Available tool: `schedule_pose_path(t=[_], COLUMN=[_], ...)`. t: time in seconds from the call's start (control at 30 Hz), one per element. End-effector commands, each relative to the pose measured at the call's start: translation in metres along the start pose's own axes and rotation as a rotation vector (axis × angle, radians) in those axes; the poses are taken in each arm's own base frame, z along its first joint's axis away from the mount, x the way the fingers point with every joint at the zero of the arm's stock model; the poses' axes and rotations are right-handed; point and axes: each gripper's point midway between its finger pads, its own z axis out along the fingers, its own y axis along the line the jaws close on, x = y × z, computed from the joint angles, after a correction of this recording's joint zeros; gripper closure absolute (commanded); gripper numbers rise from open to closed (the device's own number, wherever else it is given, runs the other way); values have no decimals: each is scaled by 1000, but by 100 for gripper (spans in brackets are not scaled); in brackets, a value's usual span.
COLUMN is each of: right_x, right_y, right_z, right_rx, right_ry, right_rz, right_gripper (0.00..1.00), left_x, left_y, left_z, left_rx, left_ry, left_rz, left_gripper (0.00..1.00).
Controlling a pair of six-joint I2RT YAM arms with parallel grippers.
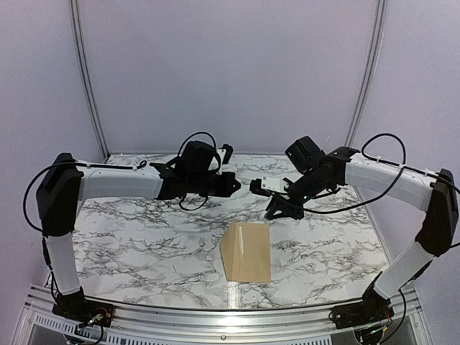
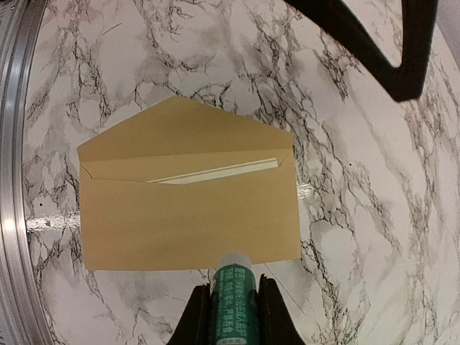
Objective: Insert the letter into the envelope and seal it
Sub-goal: Apply the solid glue to the envelope.
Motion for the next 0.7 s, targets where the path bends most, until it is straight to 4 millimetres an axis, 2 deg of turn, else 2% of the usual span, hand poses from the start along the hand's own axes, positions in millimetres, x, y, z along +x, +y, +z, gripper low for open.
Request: schedule_pose_path(t=[0.0, 0.13, 0.27, 0.43, 0.53, 0.67], right_x=[-10, -13, -10, -2, -3, -6], right_y=[-3, -3, 0, 6, 6, 5], right_z=[2, 7, 15, 35, 44, 50], right_rx=[19, 18, 6, -29, -43, -59], right_ry=[30, 39, 68, 106, 116, 115], right_rz=[-48, -59, -74, -83, -79, -81], right_gripper=[96, 96, 96, 97, 97, 97], left_x=[61, 87, 108, 118, 119, 124], left_y=[11, 9, 16, 22, 17, 23], left_z=[42, 66, 76, 80, 81, 84], left_rx=[116, 274, 273, 271, 291, 255], left_ry=[272, 392, 457, 481, 494, 497], left_rz=[-87, -217, -307, -323, -338, -341], left_gripper=[100, 100, 100, 100, 100, 100])
